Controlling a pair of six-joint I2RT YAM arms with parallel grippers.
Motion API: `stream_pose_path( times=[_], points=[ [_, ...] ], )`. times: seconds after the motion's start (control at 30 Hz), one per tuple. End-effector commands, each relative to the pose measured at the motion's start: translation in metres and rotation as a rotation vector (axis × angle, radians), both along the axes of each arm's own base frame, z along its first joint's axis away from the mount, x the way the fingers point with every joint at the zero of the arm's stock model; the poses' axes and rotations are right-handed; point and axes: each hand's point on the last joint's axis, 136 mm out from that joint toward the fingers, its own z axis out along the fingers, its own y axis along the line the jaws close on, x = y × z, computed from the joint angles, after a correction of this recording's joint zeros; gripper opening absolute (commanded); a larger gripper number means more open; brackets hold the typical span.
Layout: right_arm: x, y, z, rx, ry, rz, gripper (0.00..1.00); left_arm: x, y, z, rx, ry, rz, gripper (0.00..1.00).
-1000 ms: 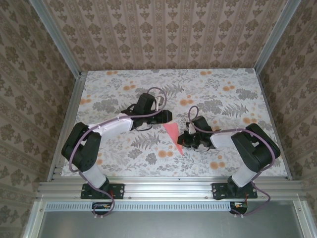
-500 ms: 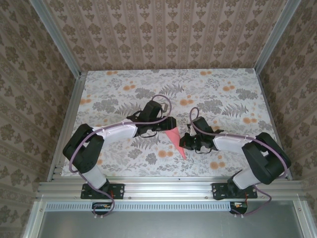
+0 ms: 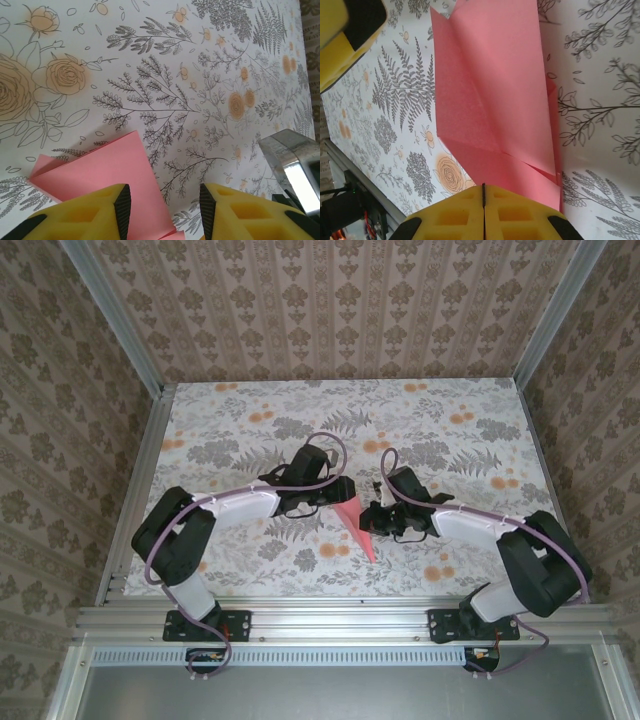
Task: Fold a paper plane with a square sheet of paper (pick it up from the middle)
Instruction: Fold the wing for the fifth time at the center of the table.
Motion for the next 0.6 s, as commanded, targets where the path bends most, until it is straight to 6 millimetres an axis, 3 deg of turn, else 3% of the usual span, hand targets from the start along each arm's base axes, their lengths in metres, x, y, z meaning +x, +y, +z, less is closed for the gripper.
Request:
stream_pose_path(
  times=[0.0, 0.17, 0.2, 0.33, 0.43, 0.47, 0.57],
  points=[
    [0.003, 0.009, 0.01, 0.047, -0.006, 0.026, 0.08, 0.001, 0.007, -0.007, 0.022, 0.006, 0.033, 0.43],
    [0.001, 0.0, 0.017, 0.017, -0.057, 0.015, 0.08, 0.001, 0.016, 0.0, 0.028, -0.013, 0.057, 0.43],
    [0.001, -0.002, 0.027, 0.021, -0.091, 0.026, 0.08, 0.0, 0.018, 0.001, 0.03, -0.017, 0.06, 0.43],
    [-0.011, 0.012, 0.039, 0.083, -0.119, 0.11, 0.08, -0.002, 0.027, 0.003, 0.047, -0.028, 0.075, 0.43],
    [-0.017, 0.024, 0.035, 0.069, -0.1, 0.168, 0.08, -0.002, 0.036, 0.003, 0.056, -0.034, 0.102, 0.43],
    [-0.018, 0.026, 0.023, 0.044, -0.073, 0.172, 0.08, -0.002, 0.038, 0.005, 0.056, -0.038, 0.11, 0.43],
    [-0.012, 0.032, 0.014, 0.041, -0.062, 0.159, 0.08, -0.003, 0.046, 0.008, 0.059, -0.048, 0.132, 0.43]
  ],
)
